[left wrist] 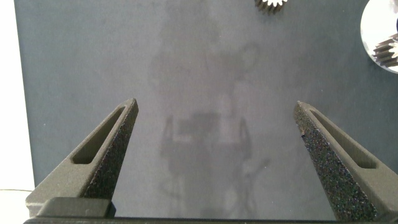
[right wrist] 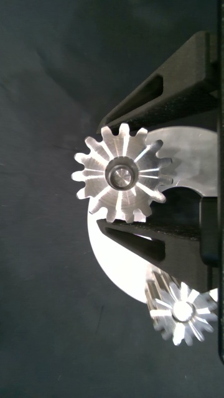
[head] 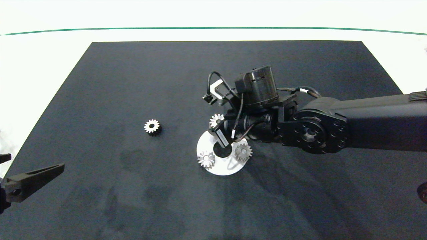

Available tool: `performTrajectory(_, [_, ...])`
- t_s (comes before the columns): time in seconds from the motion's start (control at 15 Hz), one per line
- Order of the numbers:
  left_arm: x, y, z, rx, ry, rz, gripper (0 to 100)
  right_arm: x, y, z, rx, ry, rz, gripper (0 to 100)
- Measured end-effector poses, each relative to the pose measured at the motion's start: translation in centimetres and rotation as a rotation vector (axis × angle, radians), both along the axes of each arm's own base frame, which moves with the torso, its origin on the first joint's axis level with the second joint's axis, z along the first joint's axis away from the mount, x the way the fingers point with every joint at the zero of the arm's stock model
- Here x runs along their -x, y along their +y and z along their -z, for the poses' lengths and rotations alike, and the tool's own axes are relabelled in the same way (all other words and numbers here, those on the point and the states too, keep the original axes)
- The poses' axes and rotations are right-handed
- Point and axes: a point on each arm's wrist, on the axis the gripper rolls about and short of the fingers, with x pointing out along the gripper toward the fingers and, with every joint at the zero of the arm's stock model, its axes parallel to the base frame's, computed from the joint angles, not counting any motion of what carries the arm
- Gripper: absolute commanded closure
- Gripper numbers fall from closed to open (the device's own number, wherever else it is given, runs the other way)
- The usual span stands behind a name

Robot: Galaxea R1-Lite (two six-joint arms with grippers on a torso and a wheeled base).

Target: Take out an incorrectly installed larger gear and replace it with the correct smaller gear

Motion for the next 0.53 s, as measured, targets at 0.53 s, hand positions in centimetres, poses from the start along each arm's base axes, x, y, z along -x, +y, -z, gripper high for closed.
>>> performTrajectory(0.53, [-0.1,0.0,0.0,0.002,0.004,0.000,0,0.2,-5.7,-2.7,0.002,-0.051,0.187,66])
